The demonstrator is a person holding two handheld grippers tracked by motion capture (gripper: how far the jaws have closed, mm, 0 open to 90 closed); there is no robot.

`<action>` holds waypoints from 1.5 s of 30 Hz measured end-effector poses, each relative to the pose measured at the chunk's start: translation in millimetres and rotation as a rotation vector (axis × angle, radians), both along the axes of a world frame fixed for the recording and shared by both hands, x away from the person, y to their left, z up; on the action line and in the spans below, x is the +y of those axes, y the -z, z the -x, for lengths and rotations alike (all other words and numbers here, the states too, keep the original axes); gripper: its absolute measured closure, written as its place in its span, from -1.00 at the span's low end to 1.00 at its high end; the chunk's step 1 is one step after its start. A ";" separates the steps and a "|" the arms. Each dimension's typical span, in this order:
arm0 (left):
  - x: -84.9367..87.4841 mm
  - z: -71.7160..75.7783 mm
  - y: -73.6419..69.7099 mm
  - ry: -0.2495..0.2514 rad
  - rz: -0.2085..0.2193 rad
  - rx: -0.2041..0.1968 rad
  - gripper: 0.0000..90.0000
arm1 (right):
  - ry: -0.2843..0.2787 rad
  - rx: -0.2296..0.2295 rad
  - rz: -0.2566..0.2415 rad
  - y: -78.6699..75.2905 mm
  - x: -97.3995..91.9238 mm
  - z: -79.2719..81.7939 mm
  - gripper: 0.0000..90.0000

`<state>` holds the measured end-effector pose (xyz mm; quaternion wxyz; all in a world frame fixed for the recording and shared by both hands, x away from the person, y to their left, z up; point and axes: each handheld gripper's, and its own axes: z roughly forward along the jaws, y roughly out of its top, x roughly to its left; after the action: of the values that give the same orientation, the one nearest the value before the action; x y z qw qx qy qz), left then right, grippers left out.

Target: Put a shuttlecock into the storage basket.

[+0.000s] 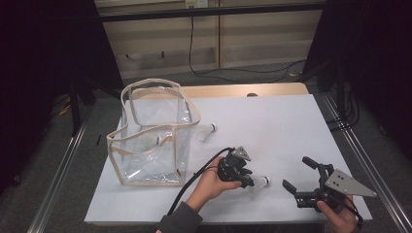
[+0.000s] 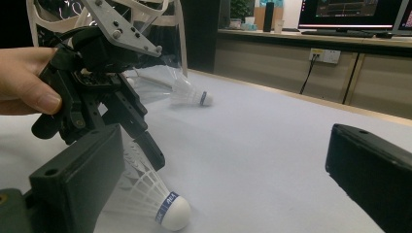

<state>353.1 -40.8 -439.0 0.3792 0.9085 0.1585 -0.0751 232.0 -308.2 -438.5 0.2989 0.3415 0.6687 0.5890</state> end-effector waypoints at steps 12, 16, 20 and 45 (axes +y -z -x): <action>-2.5 -0.7 2.5 0.000 0.009 0.012 0.45 | 0.005 -0.003 0.000 -0.2 -0.5 -0.1 -0.99; -4.0 -0.3 3.0 -0.002 0.008 0.022 0.51 | 0.004 -0.004 0.002 -0.3 -0.3 0.0 -0.99; -6.4 0.2 4.0 0.002 0.002 0.032 0.60 | 0.006 -0.005 0.000 -0.4 -0.9 0.0 -0.99; -6.5 2.0 -1.5 -0.025 0.018 0.093 0.98 | 0.012 -0.005 -0.003 -0.5 -1.7 0.3 -0.99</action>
<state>351.1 -47.3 -437.5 0.3807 0.8985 0.1864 -0.1140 231.7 -309.9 -438.0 0.3035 0.3443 0.6651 0.5890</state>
